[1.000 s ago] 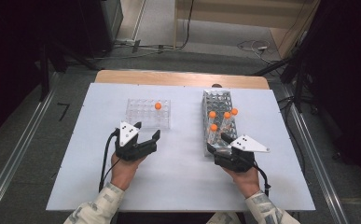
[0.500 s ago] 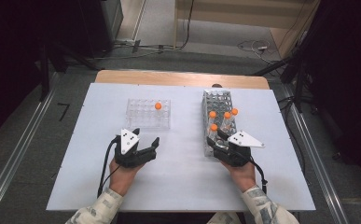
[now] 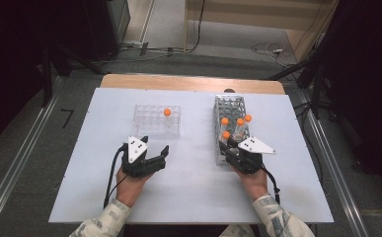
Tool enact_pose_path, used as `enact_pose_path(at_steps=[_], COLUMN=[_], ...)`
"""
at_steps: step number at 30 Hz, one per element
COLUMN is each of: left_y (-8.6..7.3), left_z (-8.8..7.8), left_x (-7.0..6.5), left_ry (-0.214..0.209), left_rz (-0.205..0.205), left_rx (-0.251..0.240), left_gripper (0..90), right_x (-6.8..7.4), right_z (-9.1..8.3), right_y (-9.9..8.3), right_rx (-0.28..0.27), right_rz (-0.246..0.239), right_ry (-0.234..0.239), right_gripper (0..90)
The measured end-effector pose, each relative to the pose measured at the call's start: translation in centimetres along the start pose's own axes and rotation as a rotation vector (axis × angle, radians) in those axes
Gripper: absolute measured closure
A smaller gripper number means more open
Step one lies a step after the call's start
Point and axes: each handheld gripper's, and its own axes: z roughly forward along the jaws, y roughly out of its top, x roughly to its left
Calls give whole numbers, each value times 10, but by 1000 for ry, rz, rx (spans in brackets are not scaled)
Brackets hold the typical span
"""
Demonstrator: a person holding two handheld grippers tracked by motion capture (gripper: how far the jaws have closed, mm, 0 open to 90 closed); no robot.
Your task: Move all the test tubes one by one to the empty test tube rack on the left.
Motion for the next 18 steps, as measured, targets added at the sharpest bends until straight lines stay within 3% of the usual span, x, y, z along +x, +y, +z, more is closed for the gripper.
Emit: enact_pose_path(at_steps=[10,18], left_y=[0,1], left_z=[0,-1], left_x=[0,0], left_ry=[-8,-14], left_rz=[-4,-9], left_rx=[4,2], left_gripper=[243,243], right_x=[-2,-2], right_z=[0,-14], right_y=[1,14], right_rx=[-4,-59], right_rz=[15,7], right_ry=[-9,-11], right_gripper=[710,712])
